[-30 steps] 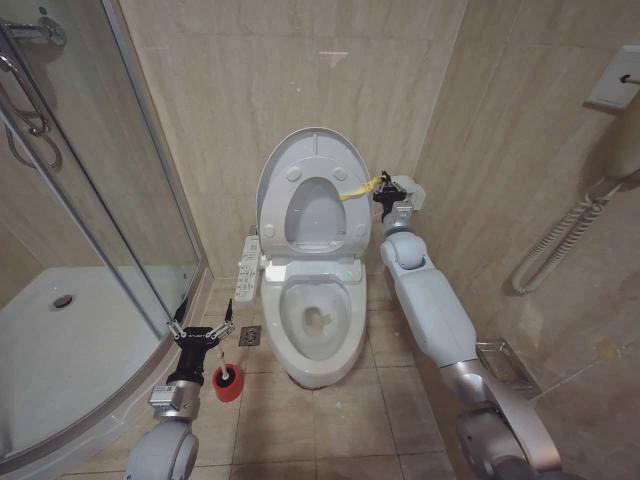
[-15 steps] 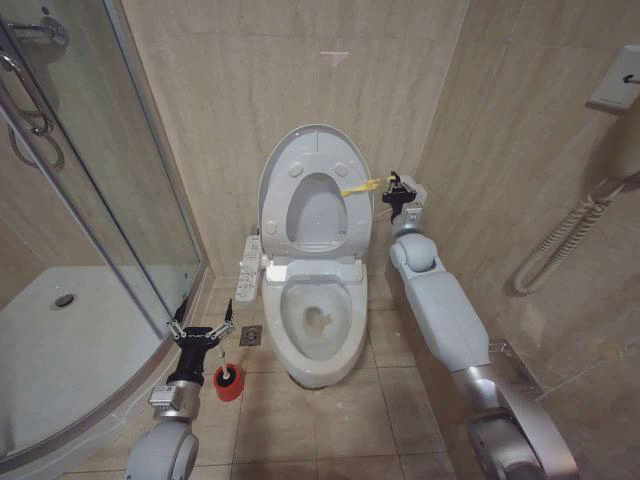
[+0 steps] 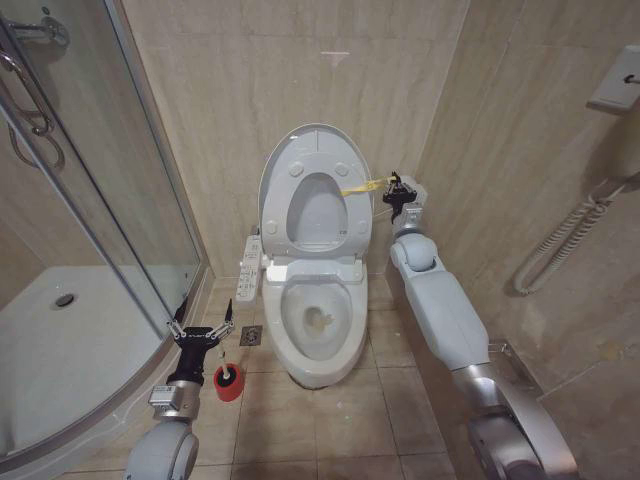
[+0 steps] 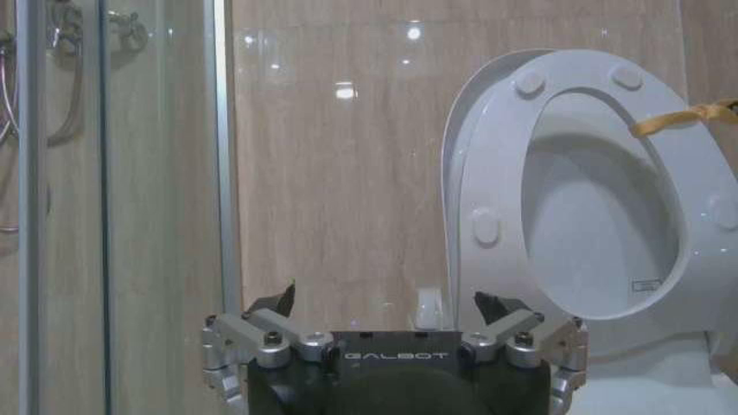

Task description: Open the toilet lid, clean the toilet bowl with a toilet brush, close the toilet lid, and flush.

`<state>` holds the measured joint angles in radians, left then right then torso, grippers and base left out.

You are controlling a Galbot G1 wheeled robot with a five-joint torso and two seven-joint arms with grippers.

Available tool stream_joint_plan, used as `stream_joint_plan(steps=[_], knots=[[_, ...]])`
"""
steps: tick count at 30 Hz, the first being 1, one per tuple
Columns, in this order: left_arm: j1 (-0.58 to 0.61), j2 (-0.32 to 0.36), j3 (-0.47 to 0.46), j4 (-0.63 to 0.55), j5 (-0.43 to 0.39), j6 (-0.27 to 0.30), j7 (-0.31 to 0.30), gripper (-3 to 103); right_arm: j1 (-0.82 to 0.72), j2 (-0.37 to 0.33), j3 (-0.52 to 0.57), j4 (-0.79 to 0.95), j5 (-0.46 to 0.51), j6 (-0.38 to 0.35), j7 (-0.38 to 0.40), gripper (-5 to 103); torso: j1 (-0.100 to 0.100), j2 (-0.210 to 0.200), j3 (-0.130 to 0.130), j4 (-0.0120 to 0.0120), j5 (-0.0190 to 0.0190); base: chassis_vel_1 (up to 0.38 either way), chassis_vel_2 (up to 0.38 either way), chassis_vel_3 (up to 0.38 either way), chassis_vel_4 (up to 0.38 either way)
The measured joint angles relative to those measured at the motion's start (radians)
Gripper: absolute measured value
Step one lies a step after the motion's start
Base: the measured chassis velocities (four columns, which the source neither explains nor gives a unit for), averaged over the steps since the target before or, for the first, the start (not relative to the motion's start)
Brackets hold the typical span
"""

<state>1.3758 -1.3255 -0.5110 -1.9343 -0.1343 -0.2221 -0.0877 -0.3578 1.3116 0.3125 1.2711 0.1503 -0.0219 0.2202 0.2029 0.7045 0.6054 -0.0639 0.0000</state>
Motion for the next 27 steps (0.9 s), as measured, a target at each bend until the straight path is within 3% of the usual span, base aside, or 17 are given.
stream_joint_plan(steps=[6,7,14,15,21,22,27], knots=[[0.000,0.000,0.000,0.000,0.000,0.000,0.000,100,-0.025,-0.010,-0.005,0.027,0.010,-0.015,0.011,1,0.000,0.000,0.000,-0.0006,0.0000,0.000,0.000,0.000,0.000],[0.000,0.000,0.000,0.000,0.000,0.000,0.000,100,-0.028,-0.009,-0.006,0.029,0.010,-0.015,0.012,16,0.000,0.000,0.000,-0.0006,0.0000,0.000,0.000,0.000,0.000],[0.000,0.000,0.000,0.000,0.000,0.000,0.000,100,-0.038,0.001,-0.011,0.040,0.010,-0.018,0.013,16,0.000,0.000,0.000,-0.0002,0.0000,0.000,0.000,0.000,0.000],[0.000,0.000,0.000,0.000,0.000,0.000,0.000,100,-0.041,0.004,-0.012,0.043,0.009,-0.020,0.013,44,0.000,0.000,0.000,0.0000,-0.0001,0.000,0.000,0.000,0.000],[0.000,0.000,0.000,0.000,0.000,0.000,0.000,100,-0.065,0.008,-0.017,0.062,0.003,-0.025,0.013,44,0.000,0.000,0.000,0.0000,0.0000,0.000,0.000,0.000,0.000],[0.000,0.000,0.000,0.000,0.000,0.000,0.000,100,-0.069,0.008,-0.017,0.066,0.003,-0.025,0.013,71,0.000,0.000,0.000,-0.0001,0.0000,0.000,0.000,0.000,0.000],[0.000,0.000,0.000,0.000,0.000,0.000,0.000,100,-0.083,0.005,-0.015,0.082,0.003,-0.028,0.015,71,0.000,0.000,0.000,0.0000,0.0000,0.000,0.000,0.000,0.000]])
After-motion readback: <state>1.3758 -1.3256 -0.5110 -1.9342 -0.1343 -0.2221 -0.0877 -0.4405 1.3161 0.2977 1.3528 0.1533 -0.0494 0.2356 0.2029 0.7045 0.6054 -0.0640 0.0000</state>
